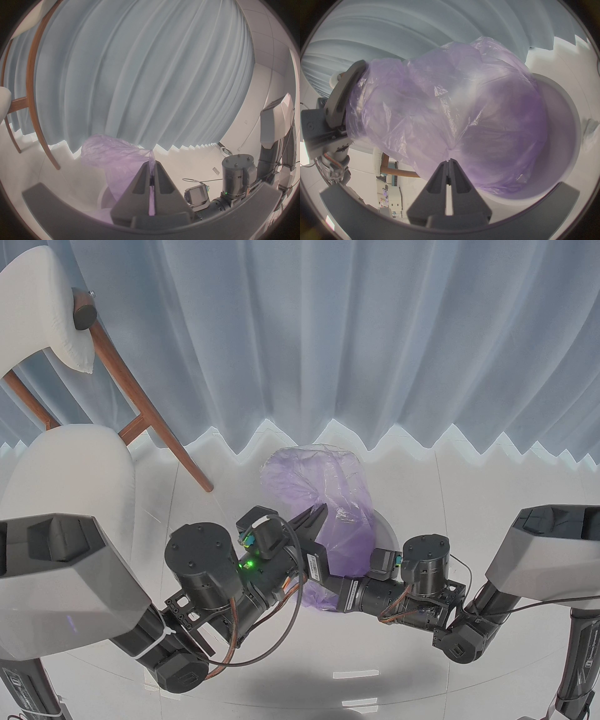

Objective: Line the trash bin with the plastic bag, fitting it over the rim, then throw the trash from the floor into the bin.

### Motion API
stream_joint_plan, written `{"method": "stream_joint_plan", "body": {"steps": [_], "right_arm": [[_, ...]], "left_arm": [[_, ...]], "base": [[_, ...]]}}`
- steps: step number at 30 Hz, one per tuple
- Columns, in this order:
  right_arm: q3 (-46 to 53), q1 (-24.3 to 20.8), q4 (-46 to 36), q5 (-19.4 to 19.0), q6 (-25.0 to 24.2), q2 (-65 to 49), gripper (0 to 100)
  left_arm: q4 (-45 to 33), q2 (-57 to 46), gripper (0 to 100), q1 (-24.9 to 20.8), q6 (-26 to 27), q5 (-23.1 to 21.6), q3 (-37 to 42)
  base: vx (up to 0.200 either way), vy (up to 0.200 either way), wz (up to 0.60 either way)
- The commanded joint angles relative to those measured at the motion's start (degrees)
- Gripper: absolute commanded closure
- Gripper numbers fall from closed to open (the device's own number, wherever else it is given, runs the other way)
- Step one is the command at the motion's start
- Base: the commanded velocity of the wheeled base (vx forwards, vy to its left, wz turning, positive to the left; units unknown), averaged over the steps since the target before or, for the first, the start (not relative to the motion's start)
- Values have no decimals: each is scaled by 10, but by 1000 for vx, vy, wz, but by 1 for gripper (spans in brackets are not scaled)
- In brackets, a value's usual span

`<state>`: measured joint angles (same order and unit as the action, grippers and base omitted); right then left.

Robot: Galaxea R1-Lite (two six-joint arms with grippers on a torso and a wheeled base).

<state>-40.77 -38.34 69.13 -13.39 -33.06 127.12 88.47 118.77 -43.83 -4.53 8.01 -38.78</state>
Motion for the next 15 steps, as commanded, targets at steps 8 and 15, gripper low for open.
{"method": "stream_joint_plan", "body": {"steps": [8, 15], "right_arm": [[-99, 154, -57, 3, 60, -52, 100], [-143, 184, -44, 31, 174, -19, 100]], "left_arm": [[1, -21, 100, -32, -2, -26, 48], [1, -33, 100, -51, -5, -70, 76]], "base": [[0, 0, 0], [0, 0, 0]]}}
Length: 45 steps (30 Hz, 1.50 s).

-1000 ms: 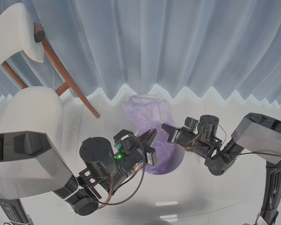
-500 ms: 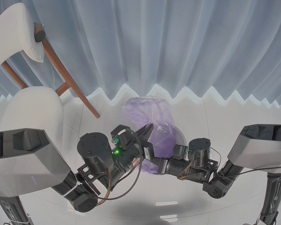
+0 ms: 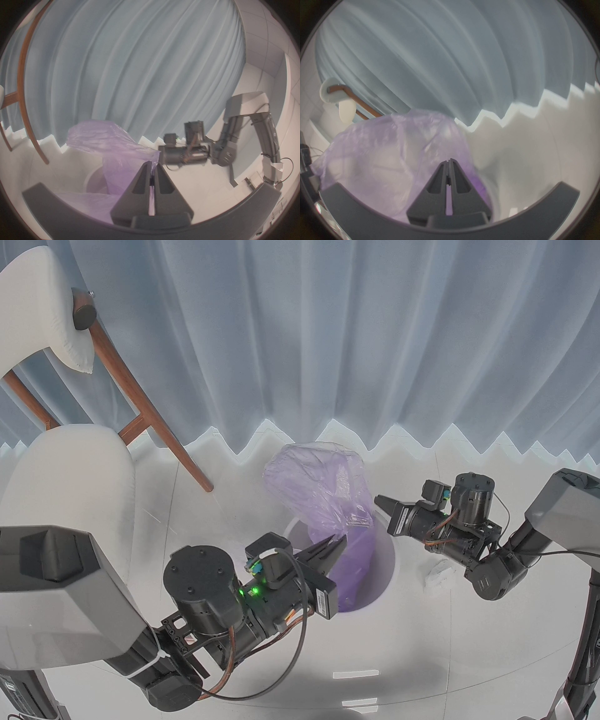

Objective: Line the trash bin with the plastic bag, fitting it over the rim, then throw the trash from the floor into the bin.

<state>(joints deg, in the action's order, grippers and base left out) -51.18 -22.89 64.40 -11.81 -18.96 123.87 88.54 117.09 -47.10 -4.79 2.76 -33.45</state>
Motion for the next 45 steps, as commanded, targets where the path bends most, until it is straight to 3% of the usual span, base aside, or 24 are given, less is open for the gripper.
{"method": "stream_joint_plan", "body": {"steps": [1, 7, 14, 28, 38, 45], "right_arm": [[-40, 26, 13, 15, 40, 16, 100], [-67, -8, 25, 15, 43, 59, 100], [-78, -29, 42, 11, 37, 99, 100], [72, -65, 114, -28, 34, 119, 100], [66, -74, 164, -26, -4, 118, 100], [76, -41, 192, -26, -72, 14, 100]], "left_arm": [[1, -15, 100, -20, -2, -20, 24], [1, -13, 100, -59, -34, -21, 29], [1, -13, 100, -66, -39, -21, 30], [1, -10, 100, -42, -38, -21, 31], [0, 25, 100, -11, -33, 0, 6], [-3, 22, 100, -11, -25, 26, -8]], "base": [[0, 0, 0], [0, 0, 0], [0, 0, 0], [0, 0, 0], [0, 0, 0], [0, 0, 0]]}}
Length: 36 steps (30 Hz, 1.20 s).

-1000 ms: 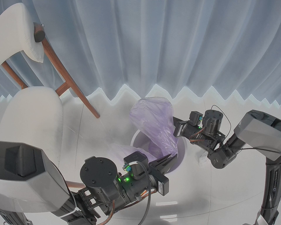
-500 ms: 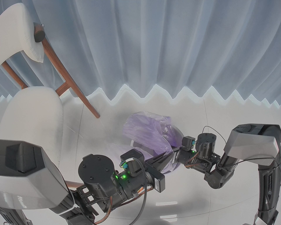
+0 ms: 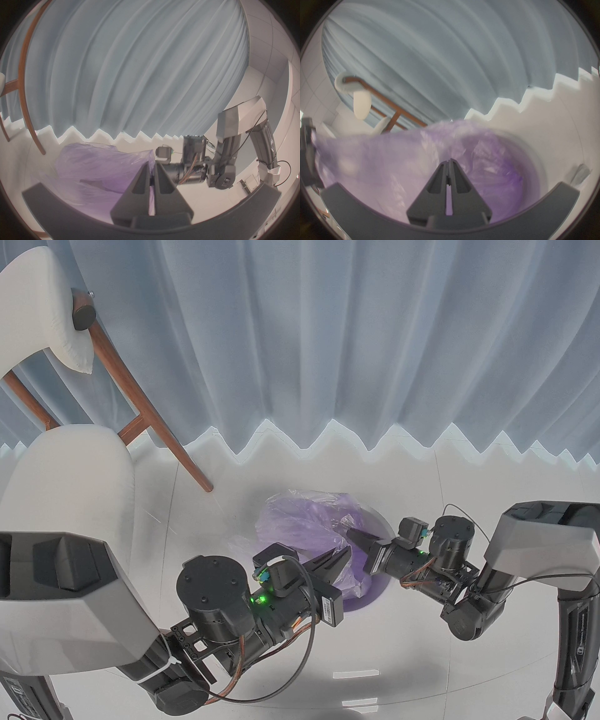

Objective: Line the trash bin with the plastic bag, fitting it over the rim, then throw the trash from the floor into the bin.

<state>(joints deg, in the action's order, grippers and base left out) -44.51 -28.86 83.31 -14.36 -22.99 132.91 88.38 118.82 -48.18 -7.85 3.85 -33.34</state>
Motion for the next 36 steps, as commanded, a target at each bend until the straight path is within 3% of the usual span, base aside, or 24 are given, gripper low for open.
{"method": "stream_joint_plan", "body": {"steps": [1, 4, 6, 10, 14, 17, 22, 26, 27, 28, 30, 32, 33, 36], "right_arm": [[13, 21, 4, 0, -36, -90, 100], [18, 23, 6, 4, -35, -104, 100], [42, 36, 8, 35, -30, -143, 100], [86, 71, 14, 60, -28, -207, 100], [126, 91, -10, 47, -41, -281, 100], [127, 92, -47, 43, -28, -316, 100], [123, 96, -68, 25, -30, -345, 100], [130, 95, -66, 6, -29, -378, 100], [133, 97, -68, -8, -31, -391, 100], [133, 97, -68, -8, -31, -391, 100], [150, 96, -78, -14, -31, -405, 100], [152, 95, -79, -14, -31, -405, 100], [162, 86, -96, -15, -30, -406, 100], [168, 84, -103, -16, -32, -406, 100]], "left_arm": [[-1, 6, 100, -1, 8, 21, -15], [-1, 8, 100, 0, 9, 24, -19], [-1, 8, 100, 5, 10, 26, -23], [1, 4, 100, 3, 9, 34, -24], [2, -2, 100, 2, 6, 74, -49], [-6, -10, 100, 19, 4, 73, -106], [-59, -10, 100, 27, 9, 48, -134], [-134, -24, 100, 33, 13, 3, -146], [-182, -32, 100, 41, 37, -24, -150], [-182, -32, 100, 41, 37, -24, -150], [-269, -53, 100, 47, 115, -62, -139], [-273, -54, 100, 48, 119, -65, -139], [-324, -66, 100, 50, 173, -93, -146], [-369, -76, 100, 56, 215, -106, -176]], "base": [[0, 0, 0], [0, 0, 0], [0, 0, 0], [0, 0, 0], [0, 0, 0], [0, 0, 0], [0, 0, 0], [0, 0, 0], [0, 0, 0], [0, 0, 0], [0, 0, 0], [0, 0, 0], [0, 0, 0], [0, 0, 0]]}}
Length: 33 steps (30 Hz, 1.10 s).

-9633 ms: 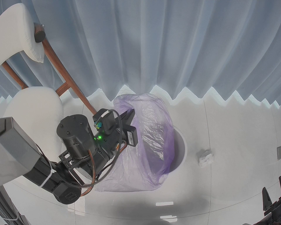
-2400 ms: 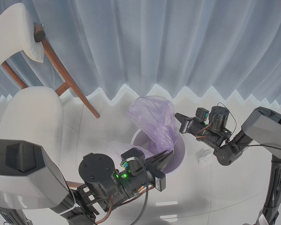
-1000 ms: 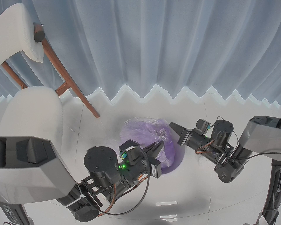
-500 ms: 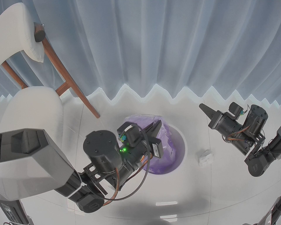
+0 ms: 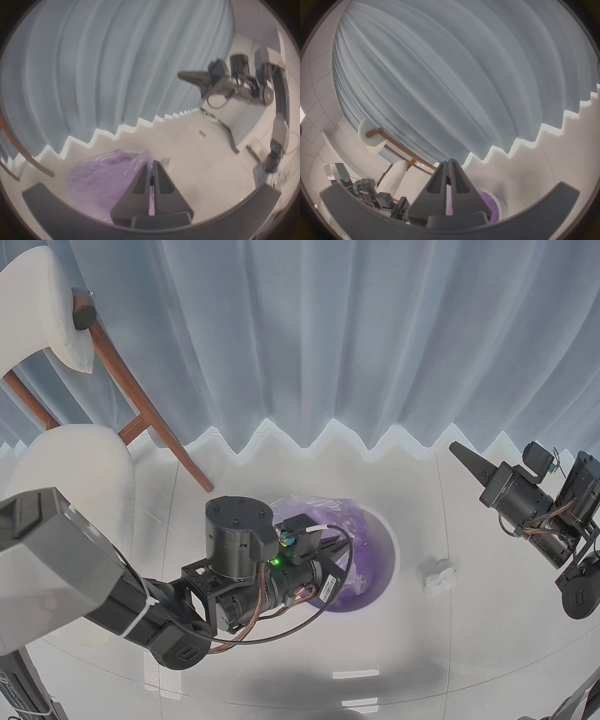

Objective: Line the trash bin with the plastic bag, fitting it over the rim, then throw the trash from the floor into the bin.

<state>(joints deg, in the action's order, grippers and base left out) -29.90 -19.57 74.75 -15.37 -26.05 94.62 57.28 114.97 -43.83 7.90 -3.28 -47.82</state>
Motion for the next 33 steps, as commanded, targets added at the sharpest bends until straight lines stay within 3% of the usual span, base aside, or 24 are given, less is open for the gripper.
{"method": "stream_joint_plan", "body": {"steps": [1, 10, 13, 16, 22, 25, 28, 33], "right_arm": [[22, -4, -26, -11, -4, -22, 100], [-1, -2, -209, -23, -58, -52, 100], [-8, -2, -267, -23, -58, -64, 100], [-16, -7, -349, -23, -58, -81, 100], [-14, -21, -387, -23, -58, -99, 100], [-9, -30, -388, -23, -58, -103, 100], [-1, -47, -393, -23, -58, -102, 100], [15, -160, -428, -22, -81, -86, 100]], "left_arm": [[-113, -48, 100, 22, 99, -35, -51], [-246, -103, 100, 45, 393, -24, -46], [-251, -106, 100, 41, 450, -21, -28], [-249, -106, 100, 31, 544, -22, 3], [-249, -106, 100, 21, 674, -23, 41], [-252, -104, 100, 8, 715, -27, 48], [-254, -101, 100, 1, 733, -30, 48], [-274, -95, 100, -30, 830, -46, 48]], "base": [[0, 0, 0], [0, 0, 0], [0, 0, 0], [0, 0, 0], [0, 0, 0], [0, 0, 0], [0, 0, 0], [0, 0, 0]]}}
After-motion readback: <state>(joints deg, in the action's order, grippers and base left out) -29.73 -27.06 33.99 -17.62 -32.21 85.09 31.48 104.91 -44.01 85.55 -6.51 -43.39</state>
